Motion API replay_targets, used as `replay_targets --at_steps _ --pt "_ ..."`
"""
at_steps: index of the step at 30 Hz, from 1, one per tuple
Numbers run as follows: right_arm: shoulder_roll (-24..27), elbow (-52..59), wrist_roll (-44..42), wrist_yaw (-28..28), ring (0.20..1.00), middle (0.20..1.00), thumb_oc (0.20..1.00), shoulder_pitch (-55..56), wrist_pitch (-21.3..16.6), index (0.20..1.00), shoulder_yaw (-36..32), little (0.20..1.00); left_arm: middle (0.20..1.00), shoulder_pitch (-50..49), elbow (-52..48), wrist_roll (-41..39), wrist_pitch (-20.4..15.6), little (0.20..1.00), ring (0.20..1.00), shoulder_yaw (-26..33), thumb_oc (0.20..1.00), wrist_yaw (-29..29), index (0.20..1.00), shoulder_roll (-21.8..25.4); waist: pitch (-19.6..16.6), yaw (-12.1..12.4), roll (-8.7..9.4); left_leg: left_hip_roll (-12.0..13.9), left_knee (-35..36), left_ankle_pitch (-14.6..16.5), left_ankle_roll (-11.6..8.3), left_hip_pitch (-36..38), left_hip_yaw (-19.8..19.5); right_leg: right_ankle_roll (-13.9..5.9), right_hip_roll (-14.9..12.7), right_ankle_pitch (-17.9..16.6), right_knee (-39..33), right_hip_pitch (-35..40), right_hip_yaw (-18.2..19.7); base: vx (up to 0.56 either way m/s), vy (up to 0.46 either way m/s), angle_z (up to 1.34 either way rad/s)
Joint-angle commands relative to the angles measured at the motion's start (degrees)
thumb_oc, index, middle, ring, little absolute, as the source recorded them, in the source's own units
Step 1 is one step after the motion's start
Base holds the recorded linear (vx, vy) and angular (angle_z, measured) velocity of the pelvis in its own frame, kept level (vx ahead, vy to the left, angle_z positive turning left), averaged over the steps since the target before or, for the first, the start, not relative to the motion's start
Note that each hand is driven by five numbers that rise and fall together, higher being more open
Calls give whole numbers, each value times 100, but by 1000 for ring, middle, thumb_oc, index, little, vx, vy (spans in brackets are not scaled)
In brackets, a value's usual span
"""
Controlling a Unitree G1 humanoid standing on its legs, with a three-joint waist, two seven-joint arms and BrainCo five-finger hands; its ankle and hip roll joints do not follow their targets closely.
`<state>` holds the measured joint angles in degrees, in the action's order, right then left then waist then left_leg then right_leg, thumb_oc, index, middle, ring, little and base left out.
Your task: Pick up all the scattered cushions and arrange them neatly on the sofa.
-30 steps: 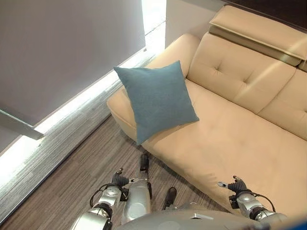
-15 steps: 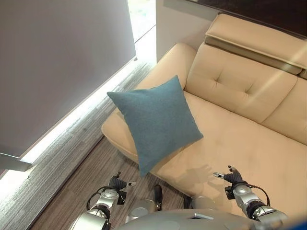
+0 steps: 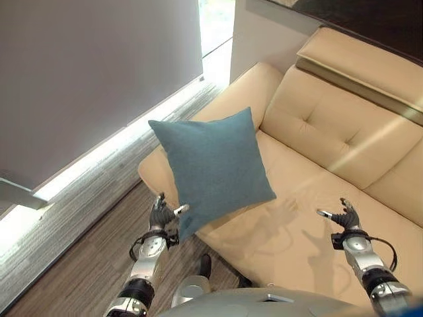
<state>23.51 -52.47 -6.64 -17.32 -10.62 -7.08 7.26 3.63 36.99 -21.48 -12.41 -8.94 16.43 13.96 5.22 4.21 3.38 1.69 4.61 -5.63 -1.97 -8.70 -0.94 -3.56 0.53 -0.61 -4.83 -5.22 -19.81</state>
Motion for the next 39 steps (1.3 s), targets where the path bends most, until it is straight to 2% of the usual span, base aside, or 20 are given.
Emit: replay_targets --at_steps 1,5,15,21,26,29,30,31,32,33,34,35,36,37,39 --pt "196 -34 -434 -242 1000 1000 1000 -458 -281 1000 135 1000 1000 745 423 -187 -428 1000 1000 -51 1000 218 1000 -18 209 -28 200 -191 39 283 -351 -140 299 -650 -530 -350 -17 -424 433 -118 -42 45" --pt "523 -244 -894 -308 1000 1000 1000 -1501 -296 1000 410 1000 1000 1592 547 -552 -704 1000 1000 -252 1000 407 1000 -8 154 -31 175 -283 39 -23 -543 -1157 184 -680 -482 -598 -17 -1398 335 -89 -42 43" --pt "1452 -520 -1679 -137 1000 1000 1000 -3279 -406 1000 952 1000 1000 2605 458 -996 -939 1000 1000 -547 1000 335 1000 187 213 120 147 -282 39 -336 -724 -2423 60 -740 -530 -738 -17 -2689 362 0 -25 2" --pt "1614 -729 -1948 -22 1000 1000 1000 -4151 -430 1000 1514 1000 1000 3478 155 -971 -1010 1000 1000 -914 1000 501 1000 67 187 205 144 -267 39 -441 -783 -3065 -31 -793 -574 -771 -17 -3369 404 8 -12 8" --pt "1215 -824 -2027 -22 1000 1000 1000 -4525 -450 1000 1890 1000 1000 4222 -167 -673 -989 1000 1000 -1340 1000 770 1000 -260 242 295 146 -288 39 -510 -807 -3365 -158 -843 -603 -776 -17 -3664 369 21 -30 18" --pt "593 -621 -2150 -86 1000 1000 1000 -4537 -580 1000 1907 1000 1000 4485 -225 -385 -961 1000 1000 -1529 1000 1010 1000 -531 281 324 147 -303 39 -520 -790 -3375 -189 -846 -619 -782 -17 -3679 359 14 -8 6" --pt "593 -621 -2150 -86 1000 1000 1000 -4537 -580 1000 1907 1000 1000 4485 -225 -385 -961 1000 1000 -1529 1000 1010 1000 -531 281 324 147 -303 39 -520 -790 -3375 -189 -846 -619 -782 -17 -3679 359 14 -1 -9" --pt "168 -329 -2379 -99 1000 1000 1000 -4509 -762 1000 1857 1000 1000 4543 -347 -326 -1047 1000 1000 -1479 1000 1200 1000 -711 299 333 148 -315 39 -497 -774 -3338 -208 -834 -632 -788 -17 -3660 373 5 -7 -14" --pt "17 -285 -2450 -74 1000 1000 1000 -4495 -797 1000 1845 1000 1000 4552 -373 -379 -1084 1000 1000 -1451 1000 1235 1000 -784 306 345 147 -317 39 -493 -769 -3333 -216 -828 -640 -791 -17 -3657 374 2 -13 -9" --pt "-192 -237 -2535 -50 856 856 856 -4493 -863 856 1851 856 1000 4564 -387 -500 -1165 1000 1000 -1388 1000 1292 1000 -886 306 357 145 -321 39 -486 -760 -3329 -214 -822 -649 -797 -17 -3660 371 -10 -6 -4" --pt "-281 -187 -2536 -54 564 564 564 -4508 -882 564 1876 564 1000 4563 -417 -548 -1188 1000 1000 -1369 1000 1315 1000 -924 303 359 144 -322 39 -490 -761 -3324 -219 -820 -655 -801 -17 -3656 373 0 0 0" --pt "-398 -144 -2492 -68 200 200 200 -4506 -920 200 1878 200 335 4574 -462 -565 -1232 335 335 -1359 335 1338 335 -955 291 362 133 -322 39 -486 -761 -3319 -224 -817 -665 -799 -17 -3644 365 0 0 0" --pt "-399 -143 -2491 -69 200 200 200 -4504 -920 200 1878 200 228 4573 -463 -565 -1232 228 228 -1360 228 1338 228 -954 290 361 134 -323 39 -487 -761 -3319 -224 -817 -666 -799 -17 -3643 364 0 0 0" --pt "-488 -29 -2475 -94 200 200 200 -4484 -983 200 1827 200 200 4564 -535 -584 -1288 200 200 -1313 200 1399 200 -963 279 368 132 -327 39 -484 -759 -3309 -227 -818 -673 -803 -17 -3629 360 0 0 0" --pt "-542 132 -2413 -132 200 200 200 -4454 -1030 200 1737 200 200 4566 -546 -554 -1294 200 200 -1262 200 1428 200 -922 270 360 131 -317 39 -478 -764 -3258 -231 -817 -675 -806 -16 -3584 353 0 0 0"
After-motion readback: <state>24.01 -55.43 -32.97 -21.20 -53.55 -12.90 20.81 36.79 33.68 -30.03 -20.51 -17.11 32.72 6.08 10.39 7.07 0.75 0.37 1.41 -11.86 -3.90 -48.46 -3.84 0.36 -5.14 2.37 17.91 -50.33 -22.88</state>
